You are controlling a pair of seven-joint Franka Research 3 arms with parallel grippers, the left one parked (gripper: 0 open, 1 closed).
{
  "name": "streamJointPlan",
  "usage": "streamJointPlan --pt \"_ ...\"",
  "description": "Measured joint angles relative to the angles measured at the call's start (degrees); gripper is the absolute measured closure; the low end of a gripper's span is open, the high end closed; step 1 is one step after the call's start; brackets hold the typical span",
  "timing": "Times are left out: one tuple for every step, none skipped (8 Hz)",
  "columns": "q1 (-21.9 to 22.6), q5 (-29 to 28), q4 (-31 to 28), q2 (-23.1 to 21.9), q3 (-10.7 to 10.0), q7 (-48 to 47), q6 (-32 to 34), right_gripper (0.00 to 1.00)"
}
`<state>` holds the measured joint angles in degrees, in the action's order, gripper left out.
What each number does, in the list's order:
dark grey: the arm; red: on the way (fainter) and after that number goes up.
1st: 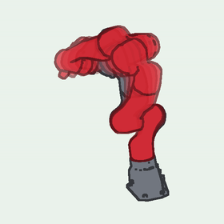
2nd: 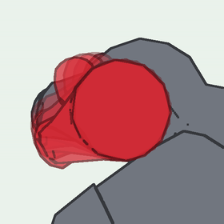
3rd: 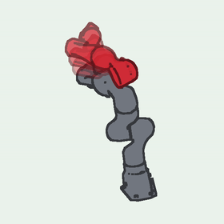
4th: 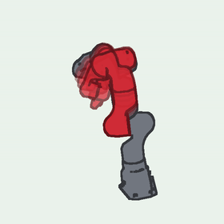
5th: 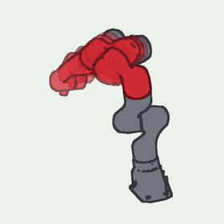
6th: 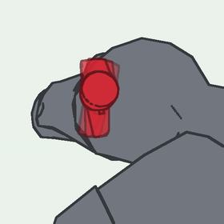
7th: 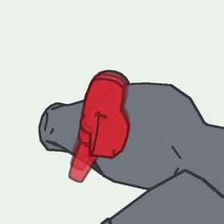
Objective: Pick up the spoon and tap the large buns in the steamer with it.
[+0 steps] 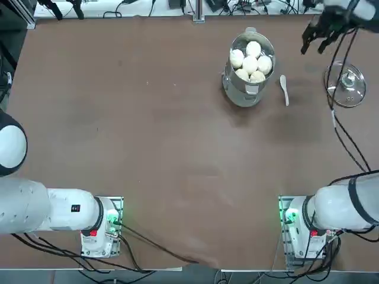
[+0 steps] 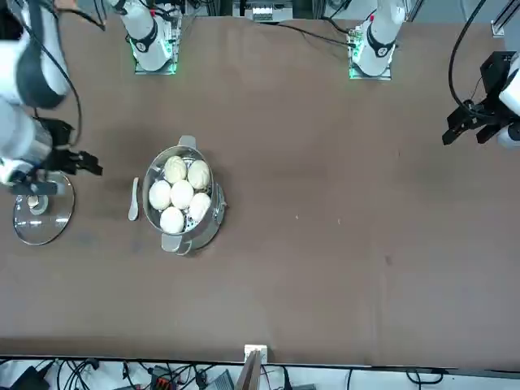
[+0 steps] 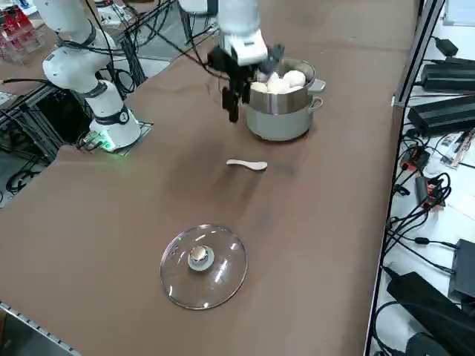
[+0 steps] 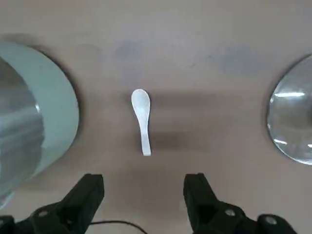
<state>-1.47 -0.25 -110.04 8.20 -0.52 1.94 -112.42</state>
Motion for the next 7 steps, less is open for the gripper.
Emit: streamJointPlan --pt "0.6 0.0 -3.0 0.5 0.0 0.0 -3.5 0.0" --pt "1.2 0.0 -5.4 1.1 0.0 0.0 -6.5 0.0" --pt "1.6 0.0 -7.5 1.9 0.0 0.0 -9.7 0.0" --pt "1.8 0.0 -9.8 2.8 0.0 0.0 -13.0 0.0" --pt "1.8 0.0 -11.9 3.6 0.0 0.0 -16.2 0.01" --pt "1.8 0.0 -13.7 4.4 0.0 0.0 -19.3 0.01" --pt "1.8 0.0 -15.1 5.4 0.0 0.0 -22.0 0.01"
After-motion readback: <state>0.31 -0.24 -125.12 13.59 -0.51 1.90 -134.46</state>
